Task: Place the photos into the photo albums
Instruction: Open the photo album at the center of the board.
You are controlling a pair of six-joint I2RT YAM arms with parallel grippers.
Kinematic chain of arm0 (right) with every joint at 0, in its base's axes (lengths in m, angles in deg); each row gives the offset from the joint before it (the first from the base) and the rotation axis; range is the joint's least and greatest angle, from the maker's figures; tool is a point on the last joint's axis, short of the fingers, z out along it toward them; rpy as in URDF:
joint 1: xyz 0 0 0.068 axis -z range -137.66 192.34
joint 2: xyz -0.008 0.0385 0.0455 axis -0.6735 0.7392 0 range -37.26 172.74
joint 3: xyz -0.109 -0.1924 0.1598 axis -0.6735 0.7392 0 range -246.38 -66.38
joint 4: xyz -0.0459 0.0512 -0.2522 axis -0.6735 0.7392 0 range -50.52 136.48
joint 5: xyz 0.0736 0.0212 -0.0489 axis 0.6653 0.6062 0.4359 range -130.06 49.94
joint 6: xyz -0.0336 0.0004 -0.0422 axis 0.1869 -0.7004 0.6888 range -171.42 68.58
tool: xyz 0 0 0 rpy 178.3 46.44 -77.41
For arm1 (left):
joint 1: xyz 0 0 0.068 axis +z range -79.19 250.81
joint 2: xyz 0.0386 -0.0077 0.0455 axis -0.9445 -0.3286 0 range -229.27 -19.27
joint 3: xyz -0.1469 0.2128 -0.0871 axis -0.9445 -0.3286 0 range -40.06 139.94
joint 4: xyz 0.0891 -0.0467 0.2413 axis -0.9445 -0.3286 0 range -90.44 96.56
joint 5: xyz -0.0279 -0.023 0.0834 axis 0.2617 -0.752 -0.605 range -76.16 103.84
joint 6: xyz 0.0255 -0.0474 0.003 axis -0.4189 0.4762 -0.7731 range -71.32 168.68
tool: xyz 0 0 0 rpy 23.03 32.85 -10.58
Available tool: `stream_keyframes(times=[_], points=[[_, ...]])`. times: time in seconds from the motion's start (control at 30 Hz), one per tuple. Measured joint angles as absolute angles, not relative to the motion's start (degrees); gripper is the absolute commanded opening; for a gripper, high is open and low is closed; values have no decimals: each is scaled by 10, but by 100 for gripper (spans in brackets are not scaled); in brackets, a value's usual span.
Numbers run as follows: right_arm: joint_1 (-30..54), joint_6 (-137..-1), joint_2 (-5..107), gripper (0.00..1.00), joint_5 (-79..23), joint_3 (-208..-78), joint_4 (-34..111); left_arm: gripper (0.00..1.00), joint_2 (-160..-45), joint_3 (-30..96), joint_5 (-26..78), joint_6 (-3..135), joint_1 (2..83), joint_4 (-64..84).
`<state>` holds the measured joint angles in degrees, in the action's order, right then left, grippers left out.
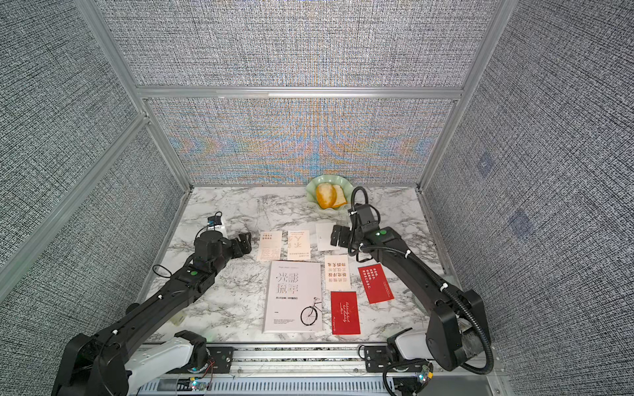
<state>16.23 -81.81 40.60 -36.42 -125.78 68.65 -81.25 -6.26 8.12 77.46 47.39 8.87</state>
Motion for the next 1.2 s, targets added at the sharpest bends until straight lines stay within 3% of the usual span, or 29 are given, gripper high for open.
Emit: stream_keyframes(times=[0.5, 0.93, 1.2], points=[[34, -927, 359, 98, -216, -1067, 581, 90, -738, -152, 212, 833, 371, -12], [-8, -976, 403, 95, -188, -1010, 482, 90, -718, -233, 291, 863, 352, 11], [-18, -999, 424, 95, -175, -994, 426, 81, -750, -244, 315, 867, 348, 32]])
